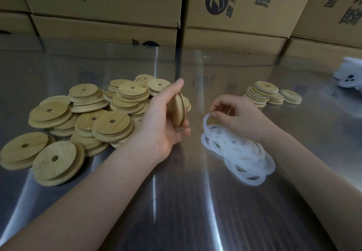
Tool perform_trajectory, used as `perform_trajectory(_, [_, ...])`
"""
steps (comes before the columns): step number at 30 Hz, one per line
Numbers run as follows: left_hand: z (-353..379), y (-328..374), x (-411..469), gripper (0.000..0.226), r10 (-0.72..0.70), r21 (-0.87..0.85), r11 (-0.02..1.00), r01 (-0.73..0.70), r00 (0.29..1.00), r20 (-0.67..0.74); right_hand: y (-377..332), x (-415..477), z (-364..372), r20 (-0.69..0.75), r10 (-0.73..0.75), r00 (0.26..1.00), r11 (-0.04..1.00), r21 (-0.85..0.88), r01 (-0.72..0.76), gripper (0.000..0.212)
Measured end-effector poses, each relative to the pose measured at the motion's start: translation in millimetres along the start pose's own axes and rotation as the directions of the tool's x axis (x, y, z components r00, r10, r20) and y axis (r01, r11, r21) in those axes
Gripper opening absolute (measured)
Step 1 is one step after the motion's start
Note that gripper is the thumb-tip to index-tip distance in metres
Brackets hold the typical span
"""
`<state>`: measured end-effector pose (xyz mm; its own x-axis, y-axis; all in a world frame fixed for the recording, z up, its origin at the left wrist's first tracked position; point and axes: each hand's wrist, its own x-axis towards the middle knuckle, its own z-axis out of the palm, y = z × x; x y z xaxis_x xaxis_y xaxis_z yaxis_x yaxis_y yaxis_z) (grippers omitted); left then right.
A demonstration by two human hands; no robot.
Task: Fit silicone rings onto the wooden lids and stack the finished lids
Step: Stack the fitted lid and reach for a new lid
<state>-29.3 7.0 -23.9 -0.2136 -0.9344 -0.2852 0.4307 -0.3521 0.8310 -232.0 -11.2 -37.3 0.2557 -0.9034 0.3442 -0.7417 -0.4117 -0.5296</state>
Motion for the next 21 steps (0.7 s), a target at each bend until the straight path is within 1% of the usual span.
perform_trajectory(2, [0.1,-0.6,0.5,0.029,0.015,-0.01,1.0,-0.015,1.0,-0.011,-1.8,-0.1,1.8,-0.014,-0.014,1.0,1.0,-0.01,0.014,0.022])
perform_trajectory(4, [0.4,-0.5,1.2,0.027,0.032,-0.037,0.999,-0.033,0.999,-0.006,-3.5,-0.1,3.3,-0.034,-0.026,0.999,0.999,-0.023,0.025,0.027])
perform_trajectory(8, [1.2,-0.7,2.2,0.026,0.03,-0.095,0.995,-0.031,0.999,-0.013,-4.8,0.1,5.5,-0.085,-0.044,0.995,0.999,-0.022,0.042,0.021])
perform_trajectory(11, [1.6,-2.4,2.6,0.034,-0.001,-0.123,0.992,-0.001,1.0,-0.016,-5.6,0.2,5.8,-0.103,-0.052,0.993,0.999,-0.006,0.052,0.016])
perform_trajectory(16, [-0.1,-4.8,3.5,0.045,-0.037,-0.153,0.987,0.039,0.999,0.017,-7.3,0.0,5.6,-0.127,-0.064,0.99,0.998,-0.006,0.064,0.015])
perform_trajectory(21, [0.1,-5.2,2.5,0.044,-0.064,-0.156,0.986,0.062,0.998,-0.009,-9.2,0.0,5.6,-0.157,-0.058,0.986,0.998,-0.013,0.057,0.016])
